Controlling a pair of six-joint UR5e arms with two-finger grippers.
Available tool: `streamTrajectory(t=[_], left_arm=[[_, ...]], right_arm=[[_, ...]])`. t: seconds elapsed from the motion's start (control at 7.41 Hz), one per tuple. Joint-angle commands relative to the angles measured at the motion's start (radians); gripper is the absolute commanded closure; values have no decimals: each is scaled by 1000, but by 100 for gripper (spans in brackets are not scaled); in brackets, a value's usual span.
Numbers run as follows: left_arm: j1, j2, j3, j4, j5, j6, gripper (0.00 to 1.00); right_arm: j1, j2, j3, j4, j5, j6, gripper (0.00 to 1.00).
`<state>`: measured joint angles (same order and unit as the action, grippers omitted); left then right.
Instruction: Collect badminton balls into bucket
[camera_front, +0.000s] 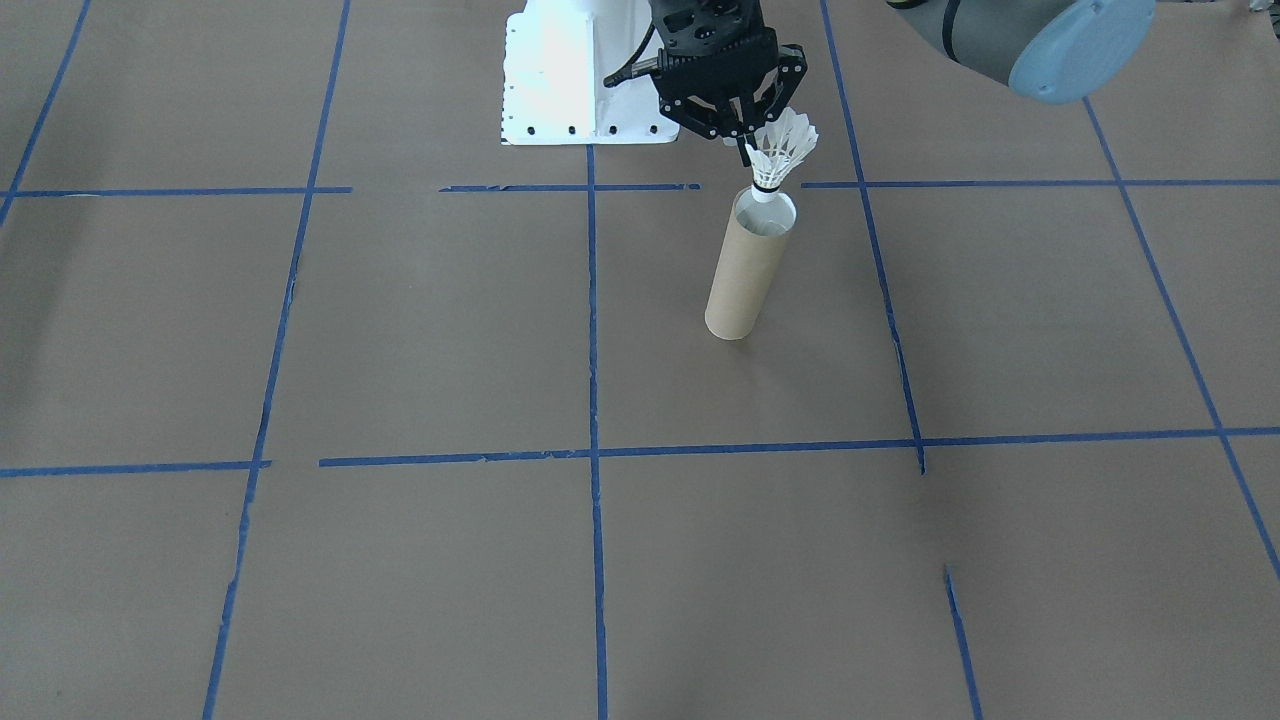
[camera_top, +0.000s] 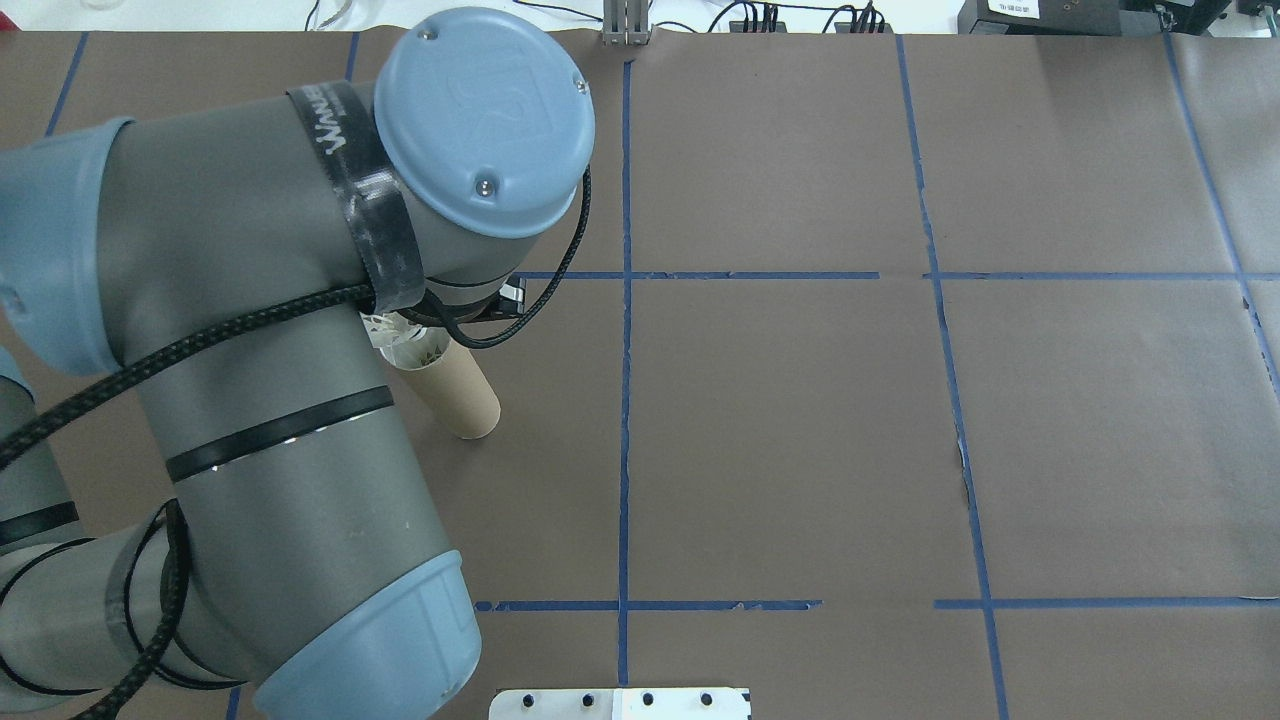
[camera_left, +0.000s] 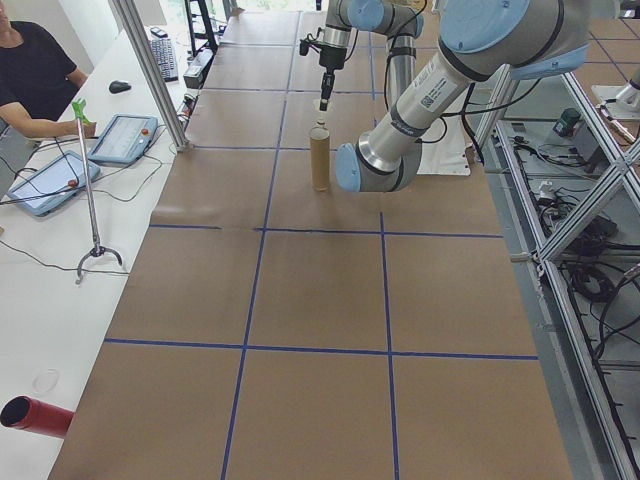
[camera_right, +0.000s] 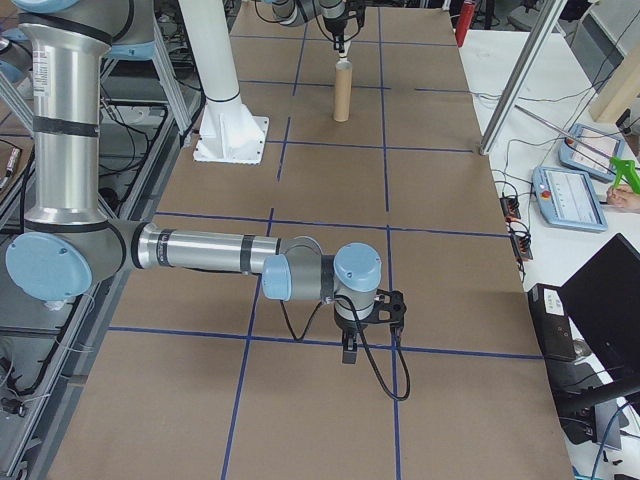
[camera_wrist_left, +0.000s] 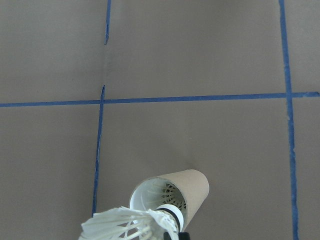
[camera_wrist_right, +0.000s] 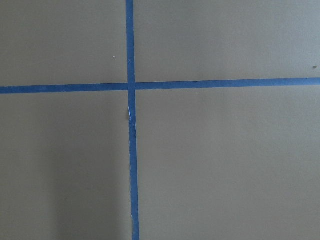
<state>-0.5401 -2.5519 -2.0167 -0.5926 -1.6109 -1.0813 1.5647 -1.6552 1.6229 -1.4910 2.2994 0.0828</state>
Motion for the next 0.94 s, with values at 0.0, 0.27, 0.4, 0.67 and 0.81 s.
streamTrajectory(t=[0.0,0.27,0.4,0.67,0.81], left_arm=[[0,19,0,1,6,41,100],[0,18,1,-4,0,43,100],[0,16,0,-4,-3,44,100],[0,16,1,-15,-9,54,98],[0,19,4,-36,-10,54,1]], right_arm=[[0,0,0,0,0,0,0],[0,0,0,0,0,0,0],[0,0,0,0,0,0,0],[0,0,0,0,0,0,0],[0,0,0,0,0,0,0]])
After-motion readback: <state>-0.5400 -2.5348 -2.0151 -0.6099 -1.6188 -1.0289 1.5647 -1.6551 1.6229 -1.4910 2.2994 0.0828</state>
